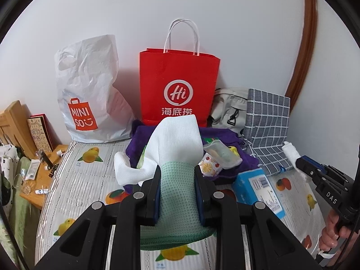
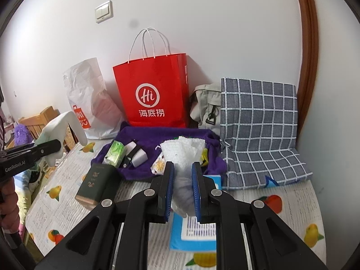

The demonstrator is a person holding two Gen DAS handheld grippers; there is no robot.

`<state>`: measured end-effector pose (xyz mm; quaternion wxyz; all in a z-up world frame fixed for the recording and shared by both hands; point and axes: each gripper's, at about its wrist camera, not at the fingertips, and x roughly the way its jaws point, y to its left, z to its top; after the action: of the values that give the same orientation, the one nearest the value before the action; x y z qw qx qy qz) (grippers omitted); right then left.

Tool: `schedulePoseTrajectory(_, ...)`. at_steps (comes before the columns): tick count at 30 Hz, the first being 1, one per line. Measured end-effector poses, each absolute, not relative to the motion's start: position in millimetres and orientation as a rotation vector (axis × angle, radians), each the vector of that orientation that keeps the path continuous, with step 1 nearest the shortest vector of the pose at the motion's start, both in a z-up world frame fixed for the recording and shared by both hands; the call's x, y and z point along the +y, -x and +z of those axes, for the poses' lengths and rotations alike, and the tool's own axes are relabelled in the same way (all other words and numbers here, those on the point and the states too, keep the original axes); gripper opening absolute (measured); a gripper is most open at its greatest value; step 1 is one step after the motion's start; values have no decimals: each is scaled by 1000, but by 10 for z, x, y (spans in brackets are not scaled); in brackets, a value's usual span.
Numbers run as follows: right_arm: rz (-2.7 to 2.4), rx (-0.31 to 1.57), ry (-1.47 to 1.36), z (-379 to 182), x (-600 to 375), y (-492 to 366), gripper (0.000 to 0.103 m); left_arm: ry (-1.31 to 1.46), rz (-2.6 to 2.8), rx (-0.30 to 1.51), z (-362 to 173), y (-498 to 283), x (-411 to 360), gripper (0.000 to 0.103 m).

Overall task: Organize soft objects
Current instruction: 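Carry the glove and white cloth in both grippers toward the purple towel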

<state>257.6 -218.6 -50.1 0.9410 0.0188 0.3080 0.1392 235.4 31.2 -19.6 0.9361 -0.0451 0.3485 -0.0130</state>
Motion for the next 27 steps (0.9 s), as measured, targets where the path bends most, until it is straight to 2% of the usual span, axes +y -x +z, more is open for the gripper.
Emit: schedulePoseTrajectory(27,312,644,-58,-447,-1994,-3727,16,135,6,701,-129,-3367,514,23)
